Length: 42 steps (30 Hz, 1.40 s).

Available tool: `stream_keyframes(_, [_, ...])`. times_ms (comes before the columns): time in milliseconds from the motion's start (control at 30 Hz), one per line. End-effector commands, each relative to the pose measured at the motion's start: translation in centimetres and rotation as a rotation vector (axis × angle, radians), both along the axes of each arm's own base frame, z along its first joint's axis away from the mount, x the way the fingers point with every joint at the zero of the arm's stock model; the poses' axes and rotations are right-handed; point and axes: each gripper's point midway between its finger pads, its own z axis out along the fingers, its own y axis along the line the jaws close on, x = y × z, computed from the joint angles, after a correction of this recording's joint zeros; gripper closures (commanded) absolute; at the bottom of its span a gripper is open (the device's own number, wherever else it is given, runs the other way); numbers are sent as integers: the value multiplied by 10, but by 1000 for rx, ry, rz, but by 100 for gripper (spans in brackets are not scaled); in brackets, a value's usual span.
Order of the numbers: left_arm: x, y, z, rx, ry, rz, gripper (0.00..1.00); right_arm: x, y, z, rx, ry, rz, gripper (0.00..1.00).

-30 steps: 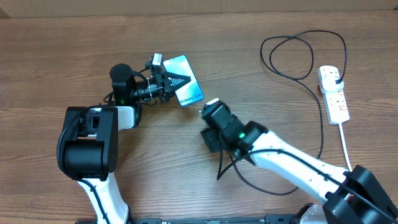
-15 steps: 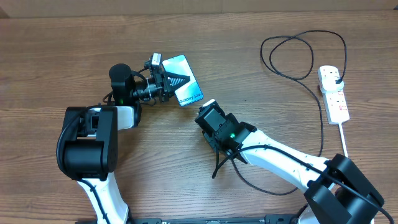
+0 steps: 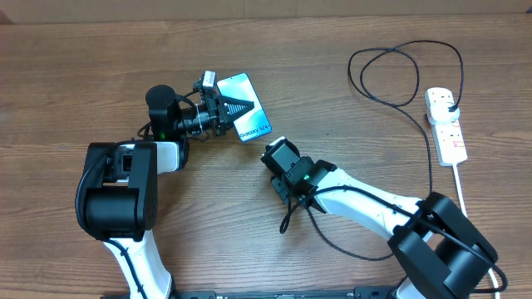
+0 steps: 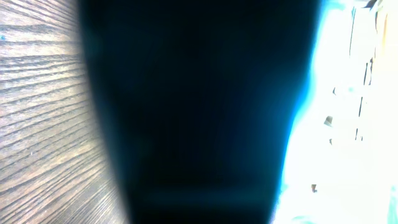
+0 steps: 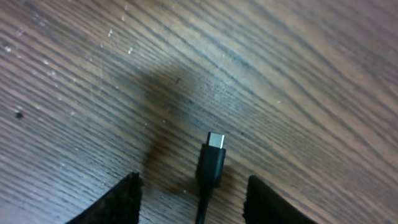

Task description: Plug charger to phone and switch on socket

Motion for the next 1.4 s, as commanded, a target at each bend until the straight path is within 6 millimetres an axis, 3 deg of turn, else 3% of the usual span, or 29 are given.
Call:
stream_keyframes(0, [-2, 0, 4, 5, -49, -20, 96, 4, 1, -8, -10, 15, -7, 46])
stream_keyframes(133, [-3, 0, 4, 4, -49, -23, 96, 6, -2, -11, -11, 19, -18, 28])
stream_keyframes(267, [-3, 0, 4, 4, -49, -23, 96, 7, -3, -11, -3, 25, -25, 26])
stream_keyframes(333, [-3, 0, 4, 4, -49, -23, 96, 6, -2, -12, 13, 41, -25, 33])
stream_keyframes(400, [-3, 0, 4, 4, -49, -23, 96, 7, -4, -12, 25, 51, -32, 53])
stream_keyframes(467, [-3, 0, 4, 4, -49, -25, 96, 9, -5, -12, 29, 54, -38, 67])
stream_keyframes(733, [-4, 0, 4, 3, -49, -29, 96, 6, -11, -14, 17, 74, -50, 96])
stream_keyframes(867, [-4, 0, 4, 3, -49, -29, 96, 0, -13, -16, 18, 104, -71, 96])
stream_keyframes(1000, [-4, 0, 4, 3, -49, -29, 96, -14, -1, -11, 81, 181, -42, 96])
stream_keyframes(1200, [-6, -1, 5, 0, -48, -45, 96, -31, 32, 30, 331, 287, -12, 96])
stream_keyframes(1367, [-10, -1, 5, -10, -18, -65, 96, -32, 41, 64, 560, 377, 9, 96])
